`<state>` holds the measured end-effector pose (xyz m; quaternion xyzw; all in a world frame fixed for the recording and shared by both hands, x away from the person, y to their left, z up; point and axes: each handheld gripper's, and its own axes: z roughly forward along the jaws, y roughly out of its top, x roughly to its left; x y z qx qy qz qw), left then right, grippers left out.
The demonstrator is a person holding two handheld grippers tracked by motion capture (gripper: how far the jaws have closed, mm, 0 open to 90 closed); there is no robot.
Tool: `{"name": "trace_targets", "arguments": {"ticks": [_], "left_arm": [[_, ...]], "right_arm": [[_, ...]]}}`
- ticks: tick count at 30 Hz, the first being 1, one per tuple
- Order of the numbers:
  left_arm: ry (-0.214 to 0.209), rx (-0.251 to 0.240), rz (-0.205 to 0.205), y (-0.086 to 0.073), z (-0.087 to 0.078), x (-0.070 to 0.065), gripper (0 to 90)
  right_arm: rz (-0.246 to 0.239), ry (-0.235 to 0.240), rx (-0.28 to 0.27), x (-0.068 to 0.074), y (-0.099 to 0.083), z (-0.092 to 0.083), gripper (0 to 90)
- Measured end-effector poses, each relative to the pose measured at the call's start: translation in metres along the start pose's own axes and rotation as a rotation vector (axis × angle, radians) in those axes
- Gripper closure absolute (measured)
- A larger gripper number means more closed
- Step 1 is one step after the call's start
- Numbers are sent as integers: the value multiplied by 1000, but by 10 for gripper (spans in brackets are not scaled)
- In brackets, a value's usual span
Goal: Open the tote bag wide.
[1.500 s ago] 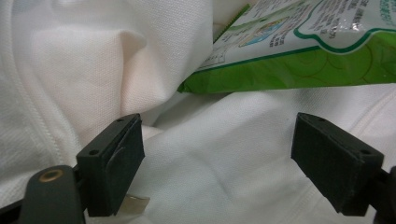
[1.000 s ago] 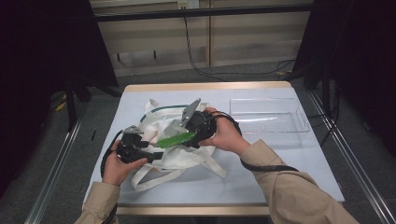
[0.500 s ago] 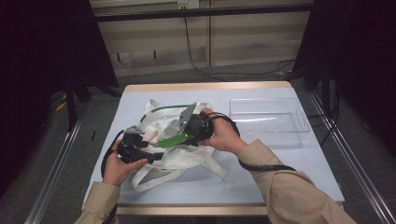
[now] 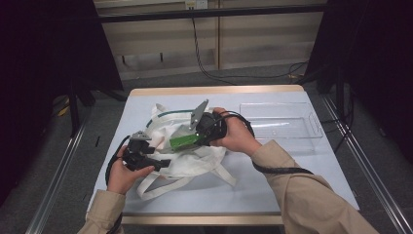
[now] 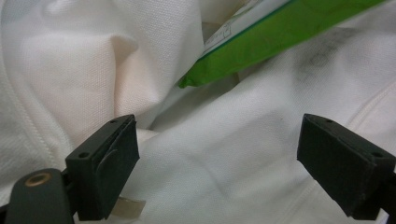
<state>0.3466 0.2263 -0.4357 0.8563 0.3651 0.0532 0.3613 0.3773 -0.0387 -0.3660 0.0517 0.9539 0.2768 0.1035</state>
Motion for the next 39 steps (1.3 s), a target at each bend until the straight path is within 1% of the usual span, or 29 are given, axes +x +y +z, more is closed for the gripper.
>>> {"name": "trace_targets", "arguments": {"ticks": [1,2,5,8,9,10,11,12,14,15,17,18,19,20,23,29,31,33,34,37,38,39], "left_arm": [[4,4,4,0,0,0,124],[6,2,0,0,0,-1,120],[8,2,2,0,0,-1,105],[-3,-2,9,1,0,-1,91],[1,0,10,1,-1,-1,81],[-9,-10,5,1,0,-2,77],[-11,-15,6,2,0,-2,73],[-13,-8,15,2,-1,-2,71],[-15,-18,10,2,-1,-3,55],[-14,-11,11,3,-1,-3,55],[-19,-17,20,4,-1,-4,52],[-21,-14,20,4,-1,-5,52],[-18,-19,20,4,-1,-5,52],[-14,-21,24,5,-2,-5,50],[-26,-30,27,5,-2,-6,50],[-24,-31,24,7,-2,-7,49],[-27,-43,28,8,-4,-8,49],[-27,-42,29,10,-6,-9,48],[-31,-56,28,11,-5,-9,48],[-29,-49,28,12,-5,-9,46],[-30,-40,33,13,-4,-9,46],[-25,-37,28,13,-4,-9,46]], "right_arm": [[13,3,1,-1,0,-2,705],[9,6,-8,-3,0,-3,710],[24,10,-10,-7,0,-8,718],[38,18,-6,-11,0,-13,722],[47,22,-6,-13,0,-15,724],[61,22,-1,-14,1,-18,724],[67,32,-2,-16,1,-19,725],[74,34,0,-18,1,-21,726],[86,46,4,-21,1,-24,728],[94,47,8,-21,2,-25,729],[99,56,19,-24,3,-29,730],[111,57,23,-25,3,-30,730],[108,61,20,-27,4,-32,732],[120,63,19,-29,4,-34,733],[139,65,18,-33,6,-42,734],[159,73,25,-40,7,-55,738],[168,72,27,-41,8,-59,739],[172,66,24,-43,9,-63,740],[177,66,24,-44,9,-66,740],[180,66,19,-46,10,-72,744],[189,66,17,-47,10,-73,744],[189,70,17,-48,11,-75,745]]}}
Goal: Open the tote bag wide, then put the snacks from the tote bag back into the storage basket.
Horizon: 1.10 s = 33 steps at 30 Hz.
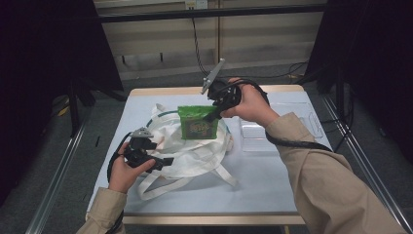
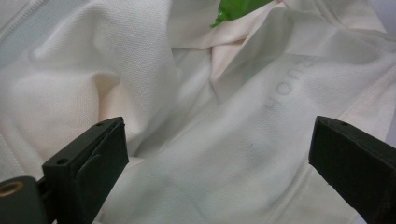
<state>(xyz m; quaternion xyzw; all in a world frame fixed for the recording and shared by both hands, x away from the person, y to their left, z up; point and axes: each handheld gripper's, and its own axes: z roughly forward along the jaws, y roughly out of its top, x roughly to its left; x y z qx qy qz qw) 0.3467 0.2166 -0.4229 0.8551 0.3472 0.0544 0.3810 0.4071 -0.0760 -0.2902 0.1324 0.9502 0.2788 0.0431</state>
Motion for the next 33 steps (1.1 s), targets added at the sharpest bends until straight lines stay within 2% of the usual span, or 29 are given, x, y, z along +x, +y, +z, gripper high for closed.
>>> {"name": "trace_targets", "arguments": {"ticks": [12,23,33], "left_arm": [[6,11,-1,1,3,-2,46],[-4,13,2,2,5,-5,47],[-1,19,10,3,5,-5,48]], "right_arm": [[43,11,9,-9,-1,-19,750],[44,3,-7,-10,-8,-45,776],[79,-4,24,-16,-17,-68,789]]}}
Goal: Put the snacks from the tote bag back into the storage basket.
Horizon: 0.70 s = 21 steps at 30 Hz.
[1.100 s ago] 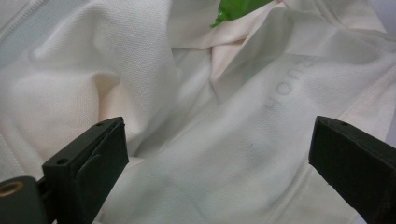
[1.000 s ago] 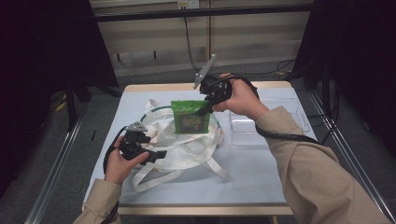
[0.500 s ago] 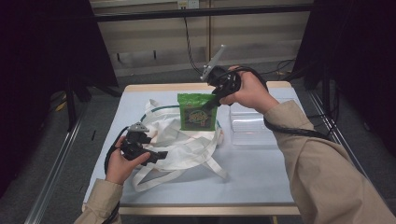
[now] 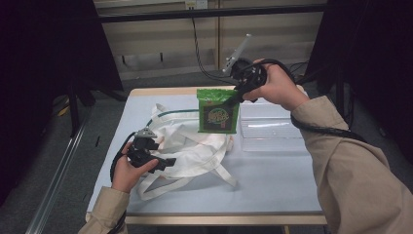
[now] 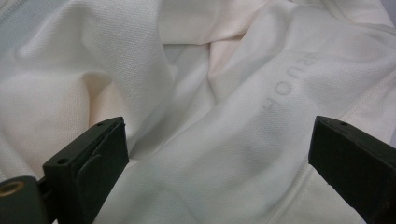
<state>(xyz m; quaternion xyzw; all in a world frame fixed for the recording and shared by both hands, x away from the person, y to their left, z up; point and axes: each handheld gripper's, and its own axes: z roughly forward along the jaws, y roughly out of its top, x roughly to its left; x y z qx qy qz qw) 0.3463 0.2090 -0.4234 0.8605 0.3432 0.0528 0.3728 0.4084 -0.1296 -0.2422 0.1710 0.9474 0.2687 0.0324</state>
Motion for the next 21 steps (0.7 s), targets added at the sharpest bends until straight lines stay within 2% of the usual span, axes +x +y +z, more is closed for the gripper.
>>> {"name": "trace_targets", "arguments": {"ticks": [4,9,11,19,21], "left_arm": [[5,-7,-13,0,1,-2,49],[1,5,2,0,0,-1,49],[0,-4,-13,0,1,-2,49],[-4,-3,-6,0,1,-1,50],[-7,-3,-6,1,0,-2,49]], "right_arm": [[14,10,12,-4,-5,-4,795],[32,12,28,-8,-11,-8,798],[39,7,26,-9,-14,-10,799],[68,-14,14,-17,-29,-18,798],[64,-6,16,-19,-32,-20,798]]}}
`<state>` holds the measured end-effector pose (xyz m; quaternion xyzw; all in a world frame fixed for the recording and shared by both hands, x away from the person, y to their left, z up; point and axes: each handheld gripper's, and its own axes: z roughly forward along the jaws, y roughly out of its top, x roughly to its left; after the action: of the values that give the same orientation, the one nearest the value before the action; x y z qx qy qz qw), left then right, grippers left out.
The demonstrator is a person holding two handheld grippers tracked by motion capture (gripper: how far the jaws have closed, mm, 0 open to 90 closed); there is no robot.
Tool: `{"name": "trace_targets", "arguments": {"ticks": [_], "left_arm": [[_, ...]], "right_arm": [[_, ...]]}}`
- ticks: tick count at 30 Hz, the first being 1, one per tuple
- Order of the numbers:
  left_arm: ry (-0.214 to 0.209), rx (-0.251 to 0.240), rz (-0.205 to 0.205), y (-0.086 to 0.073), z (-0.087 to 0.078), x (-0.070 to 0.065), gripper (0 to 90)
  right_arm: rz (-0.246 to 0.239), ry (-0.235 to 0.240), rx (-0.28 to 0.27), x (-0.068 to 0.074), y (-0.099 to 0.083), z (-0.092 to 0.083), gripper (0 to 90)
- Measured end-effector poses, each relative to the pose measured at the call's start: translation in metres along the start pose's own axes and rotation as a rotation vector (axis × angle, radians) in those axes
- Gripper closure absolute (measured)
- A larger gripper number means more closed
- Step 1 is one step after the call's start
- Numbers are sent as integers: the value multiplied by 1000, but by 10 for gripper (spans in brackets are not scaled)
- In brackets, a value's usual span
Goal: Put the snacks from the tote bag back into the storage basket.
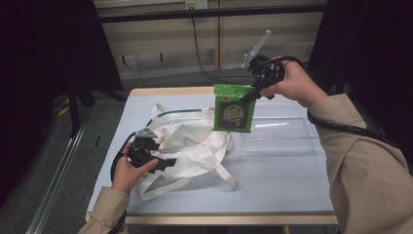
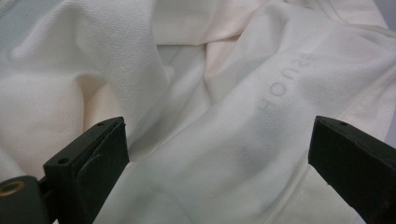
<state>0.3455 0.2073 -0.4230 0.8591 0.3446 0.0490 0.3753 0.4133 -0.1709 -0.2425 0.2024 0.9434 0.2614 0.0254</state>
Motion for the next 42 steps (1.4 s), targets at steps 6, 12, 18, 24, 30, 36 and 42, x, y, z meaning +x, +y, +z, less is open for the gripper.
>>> {"name": "trace_targets", "arguments": {"ticks": [6,12,18,24,30,36,42], "left_arm": [[-1,-9,0,1,-1,-1,50],[4,-12,-3,1,-1,-1,50],[3,-6,-2,0,1,-1,51],[11,-1,4,1,0,-2,51],[2,0,1,1,0,-2,51],[3,2,14,2,0,-2,51],[3,0,7,3,0,-3,51]], "right_arm": [[5,-9,-8,-5,-8,-4,798],[12,-13,-9,-10,-16,-9,798],[10,-21,-28,-16,-24,-15,798],[-4,-38,-23,-21,-35,-18,798],[-5,-46,-28,-25,-44,-22,798],[-5,-59,-21,-29,-55,-25,798],[2,-80,-13,-33,-66,-27,797]]}}
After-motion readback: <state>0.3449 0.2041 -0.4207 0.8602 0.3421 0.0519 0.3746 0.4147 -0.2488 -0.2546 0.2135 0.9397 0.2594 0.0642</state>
